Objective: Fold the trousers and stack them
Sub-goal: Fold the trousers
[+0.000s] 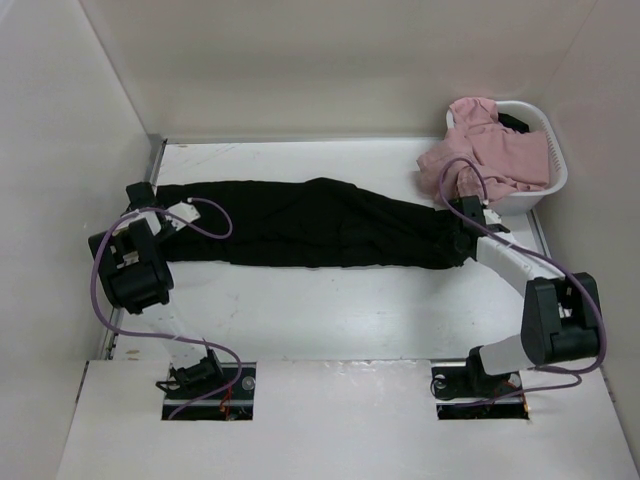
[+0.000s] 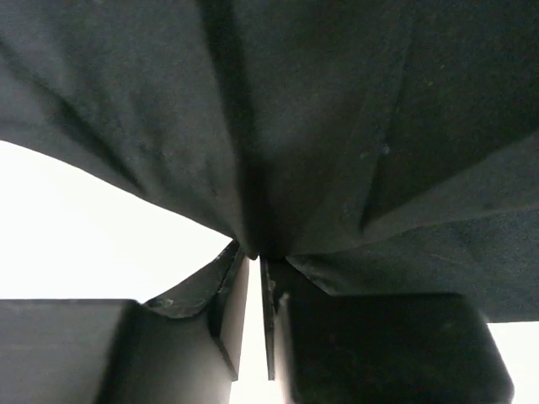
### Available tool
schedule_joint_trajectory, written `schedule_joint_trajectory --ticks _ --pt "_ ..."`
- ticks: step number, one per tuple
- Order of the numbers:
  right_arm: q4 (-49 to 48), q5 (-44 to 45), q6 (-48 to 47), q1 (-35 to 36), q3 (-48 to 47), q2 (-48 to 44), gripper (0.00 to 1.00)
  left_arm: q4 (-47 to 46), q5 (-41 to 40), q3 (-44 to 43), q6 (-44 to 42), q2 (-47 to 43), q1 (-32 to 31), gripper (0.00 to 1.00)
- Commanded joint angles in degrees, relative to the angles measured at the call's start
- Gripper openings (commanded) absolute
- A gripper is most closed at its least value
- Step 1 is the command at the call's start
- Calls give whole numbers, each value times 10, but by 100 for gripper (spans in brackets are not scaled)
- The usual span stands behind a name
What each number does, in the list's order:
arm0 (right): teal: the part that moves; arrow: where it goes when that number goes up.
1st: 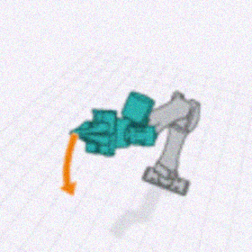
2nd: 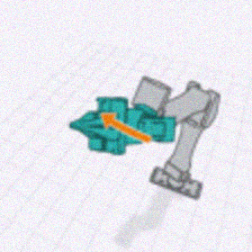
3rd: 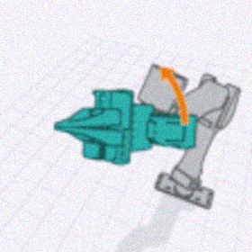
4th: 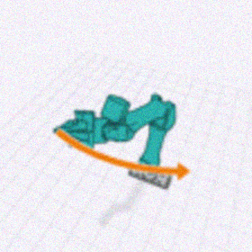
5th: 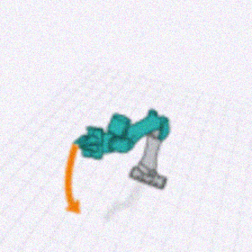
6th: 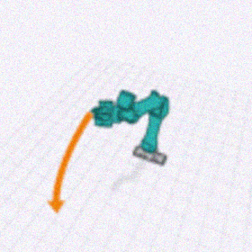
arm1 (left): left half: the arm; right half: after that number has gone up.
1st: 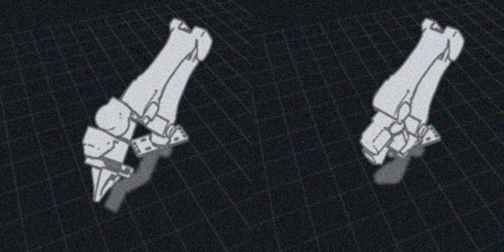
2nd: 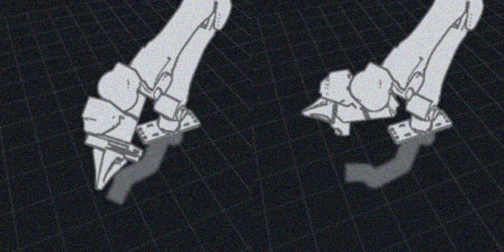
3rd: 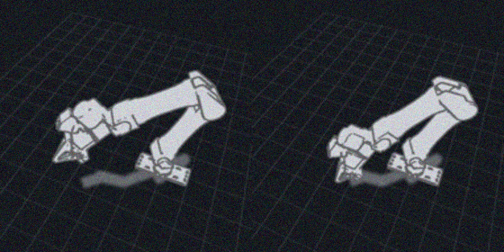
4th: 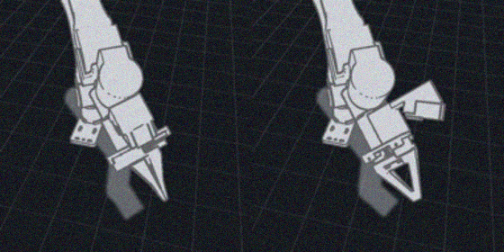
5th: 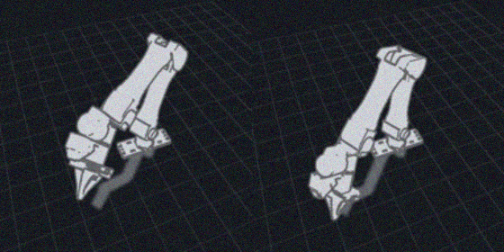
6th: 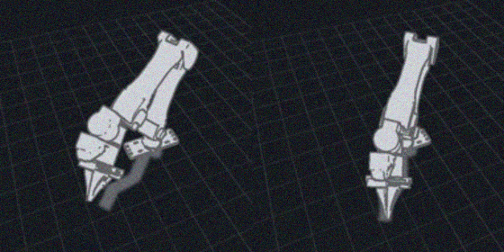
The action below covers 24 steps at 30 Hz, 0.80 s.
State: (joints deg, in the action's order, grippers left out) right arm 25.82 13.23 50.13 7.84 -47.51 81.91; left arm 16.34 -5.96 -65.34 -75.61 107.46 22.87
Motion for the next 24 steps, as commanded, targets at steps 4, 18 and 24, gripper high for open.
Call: schedule_joint_trajectory --ticks 4,18,24 --pt "-37 18 -19 -3 -1 -18 10 -17 28 -13 4 -66 6 3" --pt "34 47 -56 -32 -8 -166 0 25 76 -28 -30 -210 50 0" --pt "33 11 -23 -90 59 -228 0 29 76 43 -43 -228 96 0"
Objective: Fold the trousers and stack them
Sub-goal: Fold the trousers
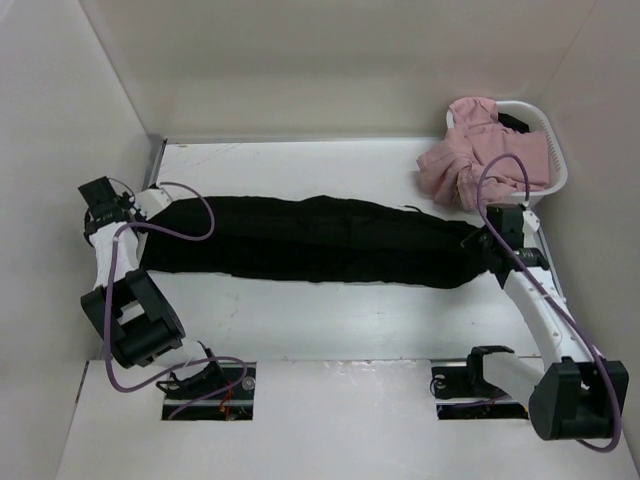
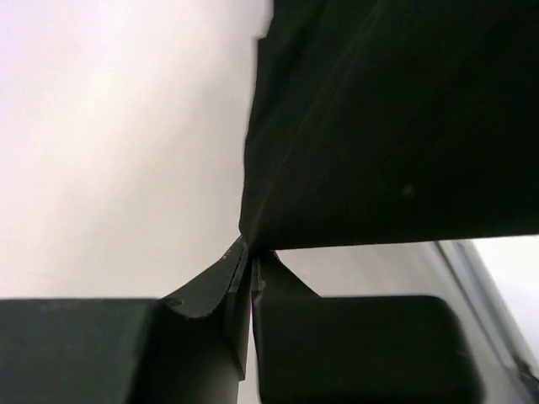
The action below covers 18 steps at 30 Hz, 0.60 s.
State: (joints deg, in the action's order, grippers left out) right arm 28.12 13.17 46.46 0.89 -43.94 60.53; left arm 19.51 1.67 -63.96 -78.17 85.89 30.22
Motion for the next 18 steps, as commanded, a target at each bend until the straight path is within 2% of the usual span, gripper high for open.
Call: schedule_joint_trajectory --ticks 1,5,9,10,11,12,13,16,18 --pt "8 9 17 -24 26 -18 0 -16 0 38 -15 -13 24 0" --pt "24 3 1 -28 11 -21 0 -43 1 39 -17 -13 22 0" --pt "53 0 33 -27 57 -58 0 -46 -5 66 -25 -14 26 0" --pt "55 -2 44 -29 71 -68 4 -41 -8 81 -27 -17 29 0" --pt "55 -6 62 -32 90 -82 20 -35 -11 98 -29 -19 30 0" --pt "53 -12 79 -37 107 -92 53 -27 -15 120 -39 -23 28 2" --pt "49 -24 97 -39 123 -97 100 -19 -19 144 -56 -24 27 7" --pt "25 -60 149 -44 150 -82 100 -32 -28 195 -86 -27 19 35" --pt "-7 -69 183 -44 156 -65 100 -43 -28 191 -81 -19 19 49"
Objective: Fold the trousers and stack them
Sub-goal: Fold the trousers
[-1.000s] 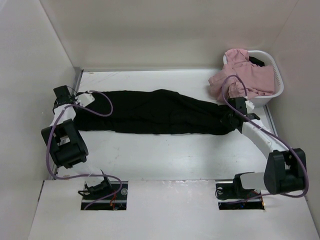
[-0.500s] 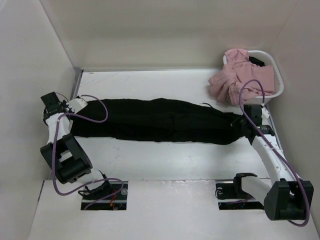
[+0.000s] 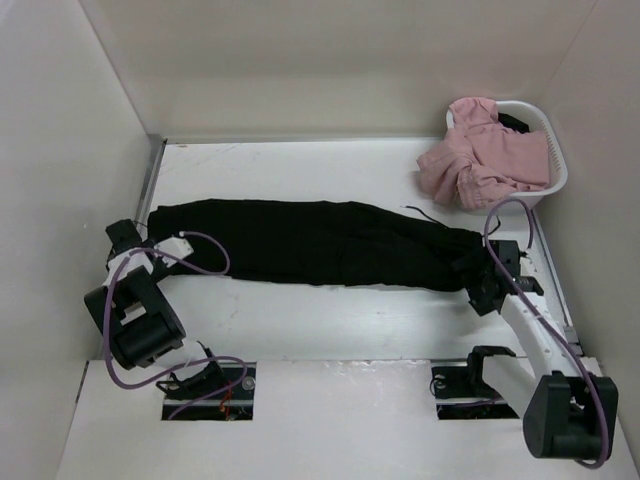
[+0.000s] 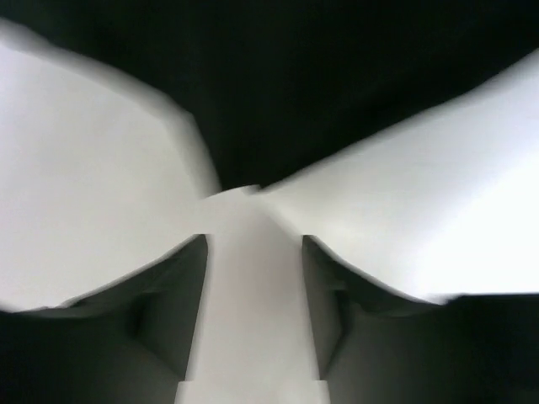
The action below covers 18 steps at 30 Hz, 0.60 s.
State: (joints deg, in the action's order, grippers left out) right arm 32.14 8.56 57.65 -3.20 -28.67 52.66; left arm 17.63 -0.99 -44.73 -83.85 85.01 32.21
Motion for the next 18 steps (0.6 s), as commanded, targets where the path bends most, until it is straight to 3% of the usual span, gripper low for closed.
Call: schedule_joint_trajectory --ticks 1,11,12,14,16,18 --pt "-61 -22 90 0 3 25 100 -26 -1 -10 -19 -6 -1 51" --pt "-174 8 95 -3 -52 213 100 -18 4 -148 38 21 -3 61" --pt "-182 5 95 -4 -53 223 94 -17 5 -157 43 21 -6 61" --pt "-200 -3 92 -10 -51 234 66 -11 5 -172 52 20 -15 62" --pt "-207 -5 89 -18 -41 236 27 -6 10 -178 66 19 -31 64" --pt "-198 7 78 -25 -31 220 6 -5 13 -173 83 26 -58 65"
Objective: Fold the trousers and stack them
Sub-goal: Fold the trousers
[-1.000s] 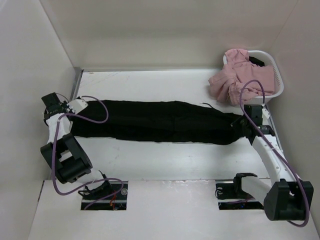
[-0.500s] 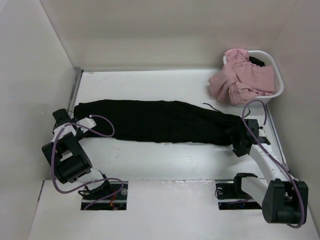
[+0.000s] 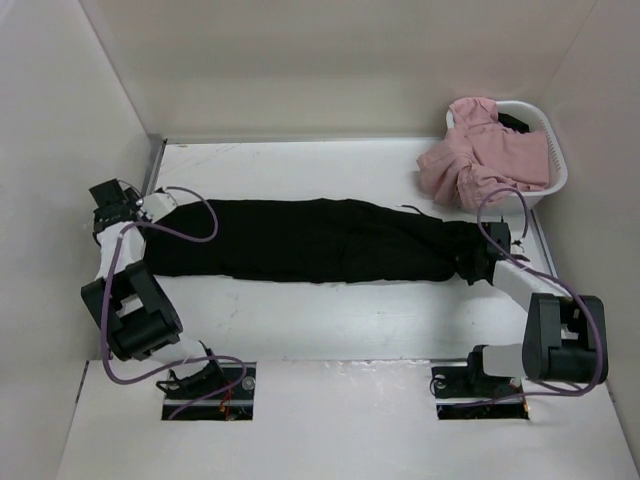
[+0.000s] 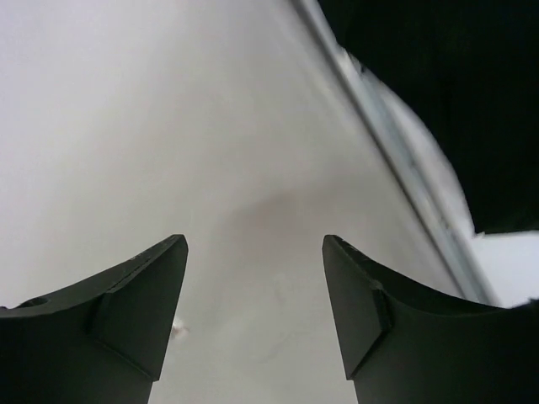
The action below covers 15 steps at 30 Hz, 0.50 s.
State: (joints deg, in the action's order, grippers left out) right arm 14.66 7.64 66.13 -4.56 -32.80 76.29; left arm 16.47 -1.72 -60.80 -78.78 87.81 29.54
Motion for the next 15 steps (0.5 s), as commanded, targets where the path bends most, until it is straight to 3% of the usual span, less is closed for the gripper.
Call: schedule_joint_trajectory --ticks 1,5,9,12,15 --pt "-14 22 -16 -15 14 -31 0 4 15 -7 42 9 -48 65" --pt "52 88 -100 -8 -4 -132 0 -45 -44 0 80 95 -92 64" --pt "149 186 -224 82 -99 -214 0 -73 -89 -19 103 160 -97 63" --pt "176 214 -306 172 -182 -197 0 -74 -86 -20 106 163 -105 64" --pt "170 212 -345 277 -259 -122 0 -71 -83 -16 108 161 -117 64"
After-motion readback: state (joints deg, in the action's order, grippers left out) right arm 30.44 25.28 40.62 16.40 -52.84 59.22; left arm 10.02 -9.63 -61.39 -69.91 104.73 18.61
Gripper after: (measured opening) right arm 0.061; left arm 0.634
